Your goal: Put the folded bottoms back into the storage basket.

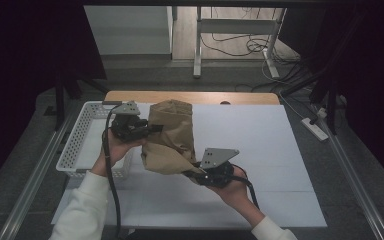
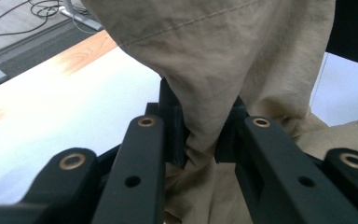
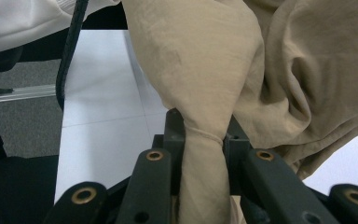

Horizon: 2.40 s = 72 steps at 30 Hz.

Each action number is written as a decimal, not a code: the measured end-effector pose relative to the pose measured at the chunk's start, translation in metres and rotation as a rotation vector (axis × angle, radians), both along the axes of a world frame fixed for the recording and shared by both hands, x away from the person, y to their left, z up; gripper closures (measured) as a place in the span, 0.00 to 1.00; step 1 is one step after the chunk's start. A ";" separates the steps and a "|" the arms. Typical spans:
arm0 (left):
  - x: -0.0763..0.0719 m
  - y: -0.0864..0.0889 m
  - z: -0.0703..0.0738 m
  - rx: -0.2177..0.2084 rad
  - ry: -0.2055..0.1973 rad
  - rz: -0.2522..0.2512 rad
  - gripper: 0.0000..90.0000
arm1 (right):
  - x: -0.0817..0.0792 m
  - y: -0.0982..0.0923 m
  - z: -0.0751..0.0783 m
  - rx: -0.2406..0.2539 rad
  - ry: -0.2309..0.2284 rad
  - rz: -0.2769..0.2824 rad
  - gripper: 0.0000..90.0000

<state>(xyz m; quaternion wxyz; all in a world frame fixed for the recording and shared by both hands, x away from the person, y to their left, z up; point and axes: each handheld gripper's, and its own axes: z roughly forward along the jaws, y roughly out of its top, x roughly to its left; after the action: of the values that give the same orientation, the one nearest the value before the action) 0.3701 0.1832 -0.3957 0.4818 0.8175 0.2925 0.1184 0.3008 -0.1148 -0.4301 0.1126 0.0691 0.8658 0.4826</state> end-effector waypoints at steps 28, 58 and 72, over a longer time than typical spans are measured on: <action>-0.005 0.025 0.001 -0.018 0.008 0.044 0.85 | 0.007 0.024 0.001 0.007 0.002 0.028 0.85; -0.012 0.062 0.007 -0.046 -0.004 0.113 0.85 | 0.015 0.054 0.007 0.030 -0.013 0.063 0.85; -0.013 0.085 0.009 -0.050 -0.004 0.150 0.85 | 0.020 0.077 0.012 0.019 -0.022 0.082 0.86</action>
<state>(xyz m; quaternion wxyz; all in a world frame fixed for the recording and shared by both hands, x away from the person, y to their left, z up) 0.3574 0.2685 -0.3872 0.4925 0.7807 0.3548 0.1482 0.3212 -0.0378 -0.4176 0.1013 0.0293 0.8620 0.4958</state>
